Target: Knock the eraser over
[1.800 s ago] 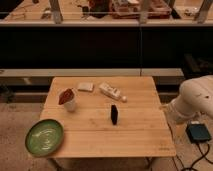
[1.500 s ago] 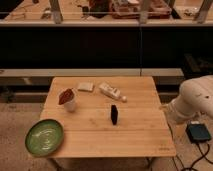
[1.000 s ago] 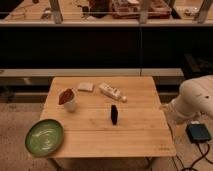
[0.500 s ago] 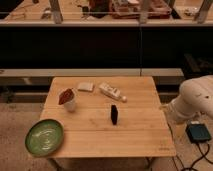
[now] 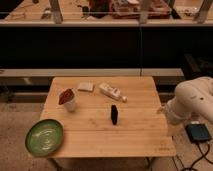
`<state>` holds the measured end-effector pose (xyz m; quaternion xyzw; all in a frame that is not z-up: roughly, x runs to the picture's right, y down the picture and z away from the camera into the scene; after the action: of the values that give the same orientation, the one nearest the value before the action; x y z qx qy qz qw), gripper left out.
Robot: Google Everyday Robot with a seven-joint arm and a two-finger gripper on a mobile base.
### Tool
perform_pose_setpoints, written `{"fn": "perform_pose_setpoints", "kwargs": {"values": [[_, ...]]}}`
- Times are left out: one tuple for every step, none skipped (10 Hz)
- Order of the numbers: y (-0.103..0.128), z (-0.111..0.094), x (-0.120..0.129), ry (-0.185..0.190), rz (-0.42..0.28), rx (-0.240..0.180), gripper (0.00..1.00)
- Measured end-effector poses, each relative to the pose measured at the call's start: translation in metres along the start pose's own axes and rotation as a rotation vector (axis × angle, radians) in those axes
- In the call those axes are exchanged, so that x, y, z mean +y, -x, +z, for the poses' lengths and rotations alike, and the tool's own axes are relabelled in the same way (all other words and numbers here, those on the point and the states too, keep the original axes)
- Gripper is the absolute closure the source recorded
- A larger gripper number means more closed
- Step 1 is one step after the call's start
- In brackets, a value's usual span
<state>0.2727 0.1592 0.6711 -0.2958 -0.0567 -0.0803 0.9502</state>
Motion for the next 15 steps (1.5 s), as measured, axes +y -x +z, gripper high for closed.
{"fn": "perform_pose_setpoints", "kwargs": {"values": [[0.015, 0.007, -0.004, -0.001, -0.012, -0.002, 0.6], [0.026, 0.012, -0.006, -0.005, -0.022, 0.004, 0.66], [0.039, 0.017, -0.007, -0.01, -0.04, -0.007, 0.75], [0.052, 0.026, -0.007, -0.011, -0.064, -0.026, 0.83], [0.073, 0.041, -0.006, -0.012, -0.096, -0.056, 0.92], [0.088, 0.048, -0.009, -0.011, -0.115, -0.073, 0.93], [0.11, 0.056, -0.015, -0.008, -0.147, -0.09, 0.94], [0.131, 0.063, -0.018, -0.011, -0.179, -0.108, 0.94], [0.144, 0.068, -0.02, -0.014, -0.199, -0.118, 0.94], [0.155, 0.073, -0.024, -0.029, -0.21, -0.128, 0.94], [0.171, 0.081, -0.036, -0.04, -0.232, -0.14, 0.94], [0.19, 0.088, -0.049, -0.047, -0.241, -0.161, 0.94], [0.197, 0.092, -0.054, -0.052, -0.246, -0.168, 0.94], [0.207, 0.095, -0.06, -0.059, -0.252, -0.176, 0.94], [0.222, 0.097, -0.072, -0.068, -0.262, -0.183, 0.94]]}}
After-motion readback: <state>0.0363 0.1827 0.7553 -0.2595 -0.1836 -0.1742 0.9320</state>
